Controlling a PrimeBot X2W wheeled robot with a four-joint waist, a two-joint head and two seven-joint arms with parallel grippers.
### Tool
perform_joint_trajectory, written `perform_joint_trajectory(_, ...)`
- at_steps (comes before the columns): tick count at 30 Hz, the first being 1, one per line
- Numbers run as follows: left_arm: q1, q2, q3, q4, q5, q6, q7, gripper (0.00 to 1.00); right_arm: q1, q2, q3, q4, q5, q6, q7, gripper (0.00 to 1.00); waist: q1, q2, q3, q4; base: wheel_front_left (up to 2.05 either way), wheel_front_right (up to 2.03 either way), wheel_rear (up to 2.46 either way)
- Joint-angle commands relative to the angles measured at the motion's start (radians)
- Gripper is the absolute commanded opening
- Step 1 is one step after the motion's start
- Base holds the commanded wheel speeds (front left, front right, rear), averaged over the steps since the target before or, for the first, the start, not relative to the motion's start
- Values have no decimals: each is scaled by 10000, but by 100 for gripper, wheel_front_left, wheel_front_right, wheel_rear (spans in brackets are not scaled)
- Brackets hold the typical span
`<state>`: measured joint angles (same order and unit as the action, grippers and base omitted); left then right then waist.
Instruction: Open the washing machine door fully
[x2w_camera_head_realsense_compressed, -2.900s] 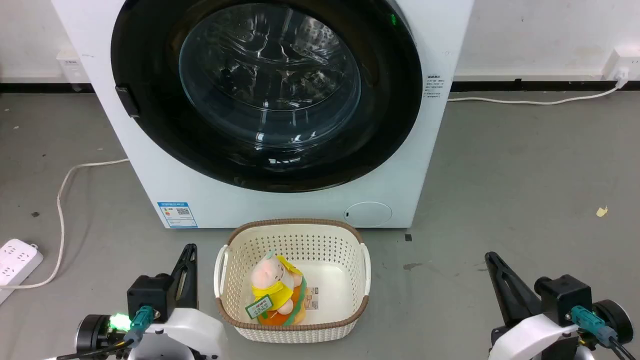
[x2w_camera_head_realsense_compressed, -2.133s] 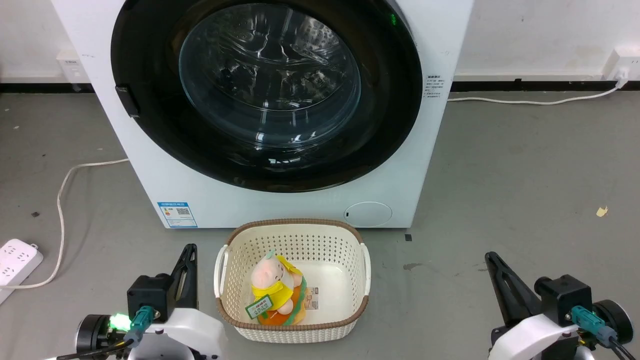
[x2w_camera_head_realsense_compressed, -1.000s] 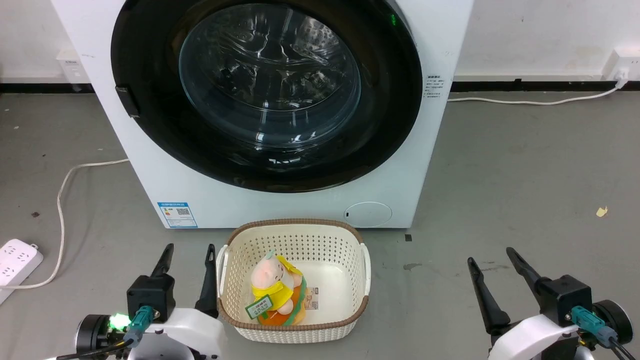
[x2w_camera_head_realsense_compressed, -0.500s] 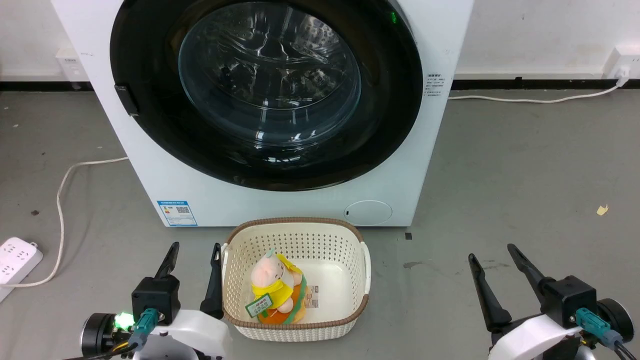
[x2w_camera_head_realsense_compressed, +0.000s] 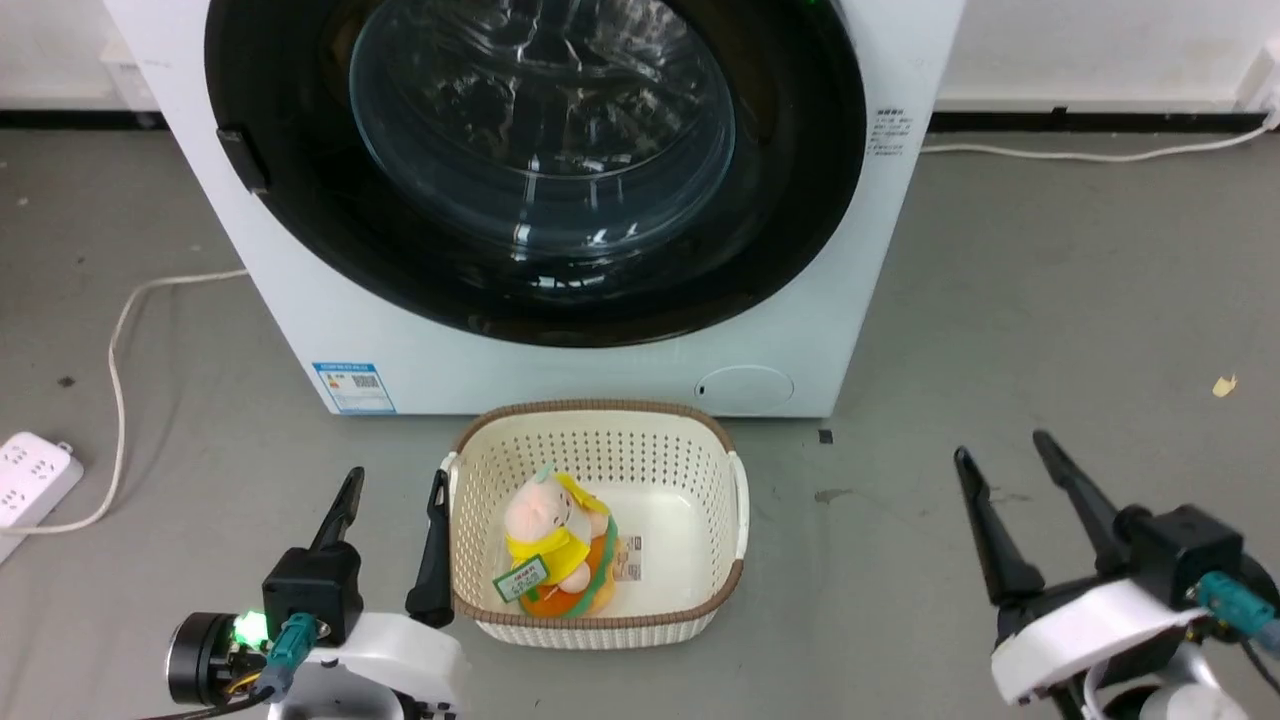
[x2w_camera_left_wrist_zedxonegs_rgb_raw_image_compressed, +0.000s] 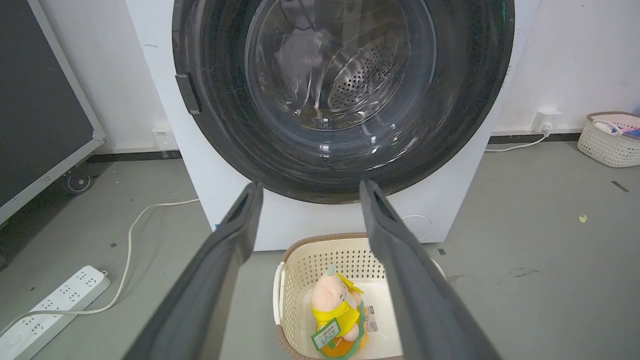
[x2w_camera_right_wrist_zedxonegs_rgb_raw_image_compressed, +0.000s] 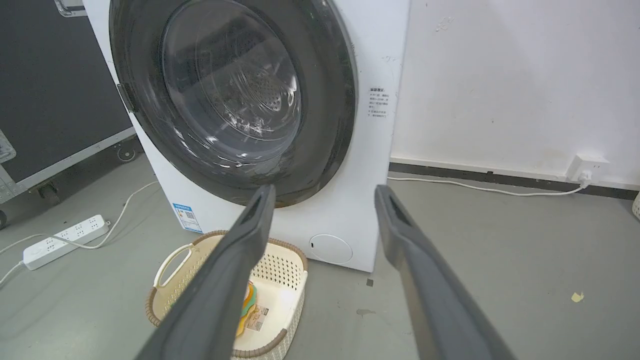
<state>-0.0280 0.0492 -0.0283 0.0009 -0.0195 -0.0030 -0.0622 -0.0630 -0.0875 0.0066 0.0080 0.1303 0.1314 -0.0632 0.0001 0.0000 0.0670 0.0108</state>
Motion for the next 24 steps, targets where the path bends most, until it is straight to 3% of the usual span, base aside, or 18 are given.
perform_joint_trajectory(1,-164,4,-50,-60,-54,-1,-79,100,-178,-90,12,28,110,-2,-73,100,-1,0,73,17,0,0,0)
perform_joint_trajectory(20,-664,5,-311,-260,-189,34,-476,100,-2668,-654,-285,682,3490,-3,318,100,-1,0,1154,330,0,0,0)
perform_joint_trajectory(21,-680,5,-327,-267,-197,37,-497,100,-2818,-650,-326,767,3661,-3,368,93,-1,0,1200,350,0,0,0)
perform_joint_trajectory(22,-696,6,-346,-272,-207,39,-518,100,-2972,-645,-376,878,3824,-3,416,38,-1,0,1244,372,0,0,0)
perform_joint_trajectory(23,-713,6,-366,-276,-216,40,-539,100,-3128,-642,-427,995,3970,-3,454,0,-1,0,1286,395,0,0,0)
perform_joint_trajectory(24,-729,6,-387,-281,-224,41,-560,100,-3287,-633,-475,1113,4121,-3,500,0,-1,0,1327,419,0,0,0)
